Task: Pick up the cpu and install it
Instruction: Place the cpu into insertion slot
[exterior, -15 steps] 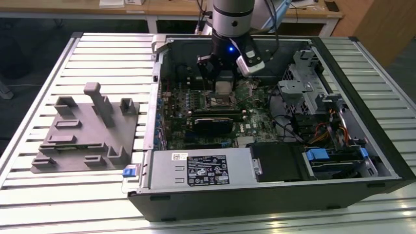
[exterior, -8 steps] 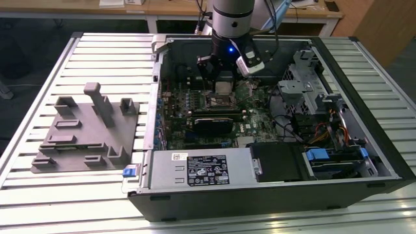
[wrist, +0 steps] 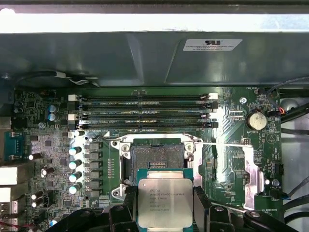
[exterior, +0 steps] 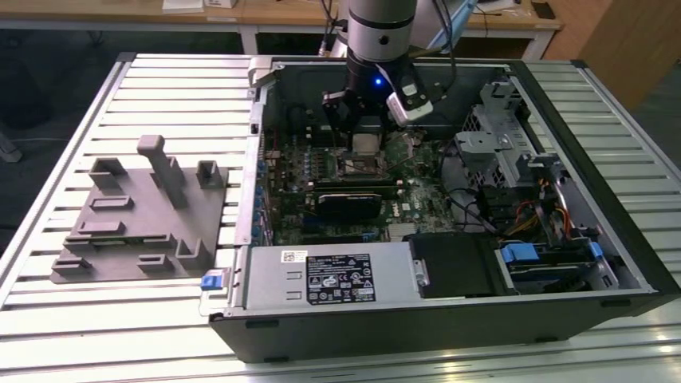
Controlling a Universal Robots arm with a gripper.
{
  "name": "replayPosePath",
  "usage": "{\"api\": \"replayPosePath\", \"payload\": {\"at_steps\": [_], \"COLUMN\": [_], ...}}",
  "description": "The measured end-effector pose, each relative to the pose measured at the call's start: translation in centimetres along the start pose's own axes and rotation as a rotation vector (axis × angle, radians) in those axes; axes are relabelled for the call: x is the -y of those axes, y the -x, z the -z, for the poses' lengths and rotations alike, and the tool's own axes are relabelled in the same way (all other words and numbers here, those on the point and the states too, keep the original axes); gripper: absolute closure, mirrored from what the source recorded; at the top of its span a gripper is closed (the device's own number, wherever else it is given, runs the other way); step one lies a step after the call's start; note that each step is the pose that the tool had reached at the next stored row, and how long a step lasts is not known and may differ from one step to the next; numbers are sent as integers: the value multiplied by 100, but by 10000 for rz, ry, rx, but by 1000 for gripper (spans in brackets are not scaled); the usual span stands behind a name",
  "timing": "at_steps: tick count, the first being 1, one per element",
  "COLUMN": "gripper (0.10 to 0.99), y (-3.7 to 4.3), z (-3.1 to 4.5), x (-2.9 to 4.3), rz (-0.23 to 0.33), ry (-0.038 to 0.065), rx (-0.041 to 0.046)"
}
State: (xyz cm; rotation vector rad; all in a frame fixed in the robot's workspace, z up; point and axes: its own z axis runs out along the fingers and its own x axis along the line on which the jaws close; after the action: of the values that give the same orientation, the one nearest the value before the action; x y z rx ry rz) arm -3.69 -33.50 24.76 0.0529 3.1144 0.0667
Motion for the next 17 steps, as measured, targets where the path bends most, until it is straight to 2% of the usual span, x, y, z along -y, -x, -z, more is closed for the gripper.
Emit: {"api": "replayPosePath", "payload": {"at_steps": [4,17], "gripper": [545,545], "y": [0,0], "z": [0,-4], "x": [1,1], "rz": [-281,-2529], "ry": [-5,-63], "rx": [11,108]}}
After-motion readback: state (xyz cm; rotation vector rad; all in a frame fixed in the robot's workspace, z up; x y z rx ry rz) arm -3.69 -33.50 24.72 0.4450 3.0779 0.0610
